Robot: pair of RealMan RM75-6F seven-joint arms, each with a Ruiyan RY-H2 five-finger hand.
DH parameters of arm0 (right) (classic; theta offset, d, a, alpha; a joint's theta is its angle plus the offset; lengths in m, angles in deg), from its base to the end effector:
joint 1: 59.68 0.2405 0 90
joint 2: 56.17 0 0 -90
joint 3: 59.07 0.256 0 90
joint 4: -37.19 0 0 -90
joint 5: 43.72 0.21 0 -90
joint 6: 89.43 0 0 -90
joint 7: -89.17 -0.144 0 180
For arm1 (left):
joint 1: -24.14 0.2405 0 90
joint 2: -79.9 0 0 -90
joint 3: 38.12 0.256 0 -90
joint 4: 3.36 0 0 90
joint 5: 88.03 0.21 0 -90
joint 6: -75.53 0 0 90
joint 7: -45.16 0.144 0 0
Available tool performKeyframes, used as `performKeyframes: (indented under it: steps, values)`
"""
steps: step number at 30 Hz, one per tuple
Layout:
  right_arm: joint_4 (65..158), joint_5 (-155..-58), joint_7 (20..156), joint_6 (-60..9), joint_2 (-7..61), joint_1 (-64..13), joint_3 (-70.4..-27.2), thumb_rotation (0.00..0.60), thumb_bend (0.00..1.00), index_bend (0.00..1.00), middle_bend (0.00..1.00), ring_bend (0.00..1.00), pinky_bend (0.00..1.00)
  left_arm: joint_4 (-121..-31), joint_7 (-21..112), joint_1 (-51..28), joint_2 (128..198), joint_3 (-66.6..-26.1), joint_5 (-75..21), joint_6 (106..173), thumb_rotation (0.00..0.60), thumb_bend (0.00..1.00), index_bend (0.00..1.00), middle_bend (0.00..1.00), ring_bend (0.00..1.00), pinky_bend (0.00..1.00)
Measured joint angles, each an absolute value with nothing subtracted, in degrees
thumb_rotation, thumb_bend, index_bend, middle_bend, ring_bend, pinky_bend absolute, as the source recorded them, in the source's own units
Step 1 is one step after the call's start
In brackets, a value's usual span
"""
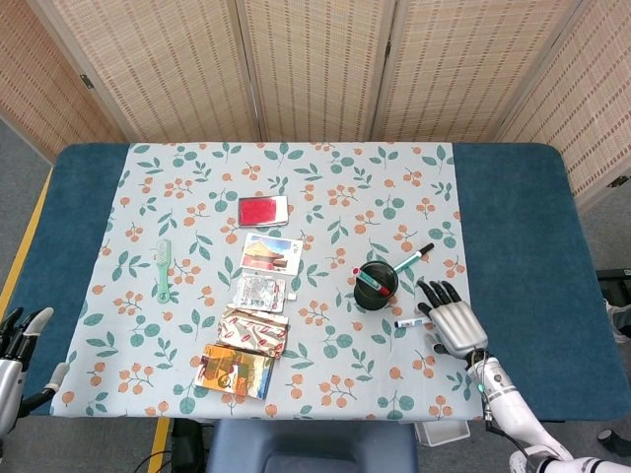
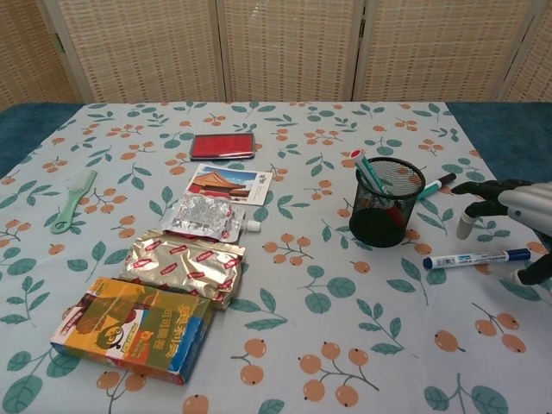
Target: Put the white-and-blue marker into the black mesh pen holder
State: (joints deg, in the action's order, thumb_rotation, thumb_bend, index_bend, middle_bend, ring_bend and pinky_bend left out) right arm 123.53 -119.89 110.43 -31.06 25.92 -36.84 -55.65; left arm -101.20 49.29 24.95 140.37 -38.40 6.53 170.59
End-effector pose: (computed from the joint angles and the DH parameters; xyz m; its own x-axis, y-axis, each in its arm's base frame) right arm -0.2593 -0.2565 0.0094 0.5626 -0.3207 0.7620 -0.8247 -0.2822 0.4902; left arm -0.2867 0.1399 0.1797 0.4285 -0.0922 0.8988 0.8986 -0.0606 -0.4346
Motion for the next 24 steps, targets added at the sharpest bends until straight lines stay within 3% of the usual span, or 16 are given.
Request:
performKeyframes:
  steps: [24]
  values:
    - [119.1, -116.8, 111.0, -32.3, 30.6, -34.4, -55.7, 0.6, 0.36, 0.37, 0.02, 0.0, 0.0, -100.8, 48.7, 25.2, 140.3, -38.4, 7.4, 171.5, 0.6, 0.4, 0.07, 0.16, 0.04, 0.26]
